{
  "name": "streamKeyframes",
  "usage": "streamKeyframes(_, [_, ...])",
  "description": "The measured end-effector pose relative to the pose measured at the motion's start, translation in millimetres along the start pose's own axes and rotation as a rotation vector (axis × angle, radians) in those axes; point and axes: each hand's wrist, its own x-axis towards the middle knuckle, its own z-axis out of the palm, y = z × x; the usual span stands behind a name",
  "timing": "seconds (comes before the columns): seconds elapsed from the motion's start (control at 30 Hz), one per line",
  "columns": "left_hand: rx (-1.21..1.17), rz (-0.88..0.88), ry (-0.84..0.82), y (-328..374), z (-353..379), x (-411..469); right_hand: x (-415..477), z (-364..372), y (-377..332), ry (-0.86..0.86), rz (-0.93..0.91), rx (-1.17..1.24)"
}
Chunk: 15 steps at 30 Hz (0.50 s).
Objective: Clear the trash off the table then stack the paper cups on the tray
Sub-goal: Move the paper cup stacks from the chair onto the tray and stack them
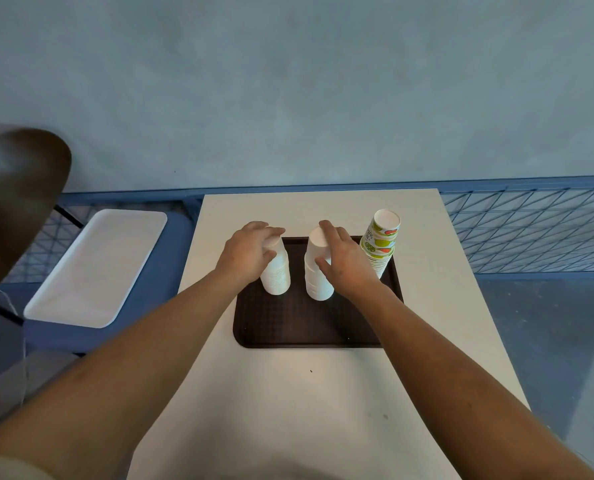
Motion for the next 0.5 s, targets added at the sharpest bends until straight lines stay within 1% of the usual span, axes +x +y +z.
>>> streamKeyframes(0.23, [-0.009, 0.009, 0.005, 0.0, 0.2, 1.5, 10.8, 1.6, -2.5, 0.020, 0.000, 0.013])
streamKeyframes(0.5, [-0.014, 0.031, 0.007, 1.2, -2.6, 1.0, 13.8, -0.2, -1.0, -0.010, -0.003, -0.013])
